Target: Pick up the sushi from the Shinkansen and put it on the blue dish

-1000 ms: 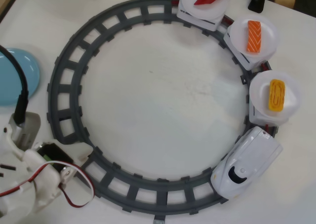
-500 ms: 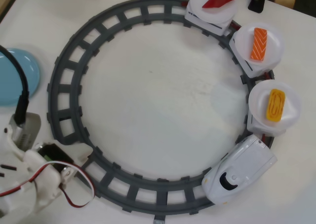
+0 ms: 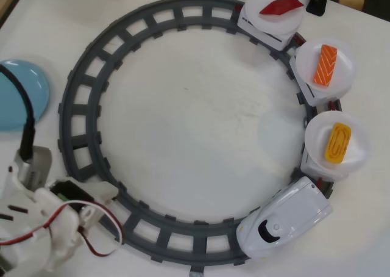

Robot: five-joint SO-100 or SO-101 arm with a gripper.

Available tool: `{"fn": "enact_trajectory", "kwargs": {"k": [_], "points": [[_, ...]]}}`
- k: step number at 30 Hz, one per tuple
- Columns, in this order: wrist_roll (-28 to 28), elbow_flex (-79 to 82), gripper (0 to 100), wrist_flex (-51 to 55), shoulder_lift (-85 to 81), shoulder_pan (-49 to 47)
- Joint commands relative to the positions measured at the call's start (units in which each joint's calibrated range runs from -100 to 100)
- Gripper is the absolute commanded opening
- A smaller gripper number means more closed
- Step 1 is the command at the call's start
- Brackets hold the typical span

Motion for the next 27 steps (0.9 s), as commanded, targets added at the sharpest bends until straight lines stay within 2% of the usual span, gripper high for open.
{"fn": "enact_trajectory", "kwargs": {"k": [1,6,20,24,27], "points": [[2.5,-0.5,5,-0.4,-0.5,2.5],[6.8,-0.3,14,-0.3,-0.5,5.7],[17.4,-1.2,15,4.1,0.5,8.3],[20.6,-1.2,24,6.4,0.5,9.3],[23.1,-1.1,26,6.2,0.6,10.9]]}}
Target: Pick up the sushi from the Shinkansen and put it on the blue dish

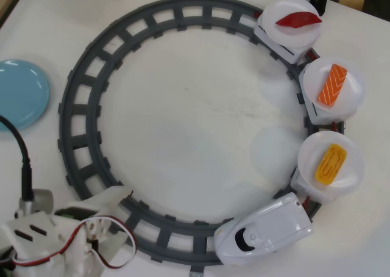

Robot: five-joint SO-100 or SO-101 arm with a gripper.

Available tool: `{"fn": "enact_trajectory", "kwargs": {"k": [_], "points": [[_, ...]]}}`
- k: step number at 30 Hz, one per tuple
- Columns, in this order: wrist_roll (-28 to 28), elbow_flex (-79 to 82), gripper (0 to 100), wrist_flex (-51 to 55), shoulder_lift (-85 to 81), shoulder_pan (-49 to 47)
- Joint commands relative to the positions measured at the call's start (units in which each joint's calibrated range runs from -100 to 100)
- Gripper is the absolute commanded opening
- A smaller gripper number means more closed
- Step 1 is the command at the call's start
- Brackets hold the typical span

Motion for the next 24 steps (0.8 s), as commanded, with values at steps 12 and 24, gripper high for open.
{"fn": "enact_trajectory", "kwargs": {"k": [12,24], "points": [[9.0,-9.0,26,0.4,9.2,6.5],[9.3,-3.6,27,0.4,-0.6,4.8]]}}
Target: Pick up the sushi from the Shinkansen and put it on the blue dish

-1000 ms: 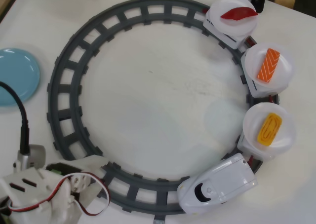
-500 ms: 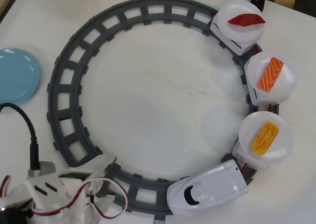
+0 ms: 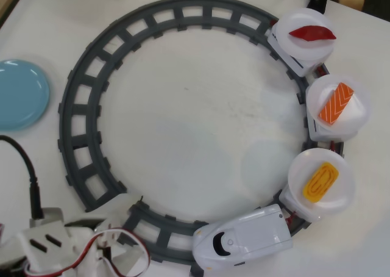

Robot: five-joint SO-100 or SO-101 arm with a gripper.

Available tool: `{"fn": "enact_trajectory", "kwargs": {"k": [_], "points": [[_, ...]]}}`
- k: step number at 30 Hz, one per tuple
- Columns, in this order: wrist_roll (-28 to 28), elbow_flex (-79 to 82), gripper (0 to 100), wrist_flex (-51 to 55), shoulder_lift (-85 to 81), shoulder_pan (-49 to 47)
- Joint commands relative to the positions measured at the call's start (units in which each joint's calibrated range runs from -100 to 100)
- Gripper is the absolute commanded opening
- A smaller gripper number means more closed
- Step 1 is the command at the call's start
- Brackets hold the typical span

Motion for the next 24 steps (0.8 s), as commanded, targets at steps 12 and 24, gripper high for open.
{"fn": "enact_trajectory", "kwargs": {"k": [12,24], "points": [[0.2,3.7,27,-0.4,-4.8,-1.4],[0.3,3.4,27,-0.4,-4.8,-1.8]]}}
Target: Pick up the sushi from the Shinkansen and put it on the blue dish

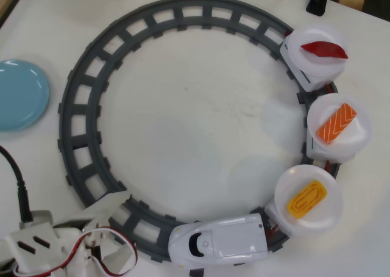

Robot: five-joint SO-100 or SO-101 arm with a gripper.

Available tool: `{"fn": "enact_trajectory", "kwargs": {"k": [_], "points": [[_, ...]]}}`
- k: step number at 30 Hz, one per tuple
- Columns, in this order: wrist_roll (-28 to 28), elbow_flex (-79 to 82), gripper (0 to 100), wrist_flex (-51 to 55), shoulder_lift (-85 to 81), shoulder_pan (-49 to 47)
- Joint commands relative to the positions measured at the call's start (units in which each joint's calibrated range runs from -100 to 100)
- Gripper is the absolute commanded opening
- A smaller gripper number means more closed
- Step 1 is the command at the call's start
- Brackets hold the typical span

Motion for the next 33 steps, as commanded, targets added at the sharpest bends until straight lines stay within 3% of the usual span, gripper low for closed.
{"fn": "enact_trajectory", "kwargs": {"k": [1,22,33], "points": [[0.1,-1.3,27,-0.5,-0.3,0.1],[2.9,-12.4,27,-0.7,16.2,6.0],[5.9,-12.4,27,-10.4,21.4,12.8]]}}
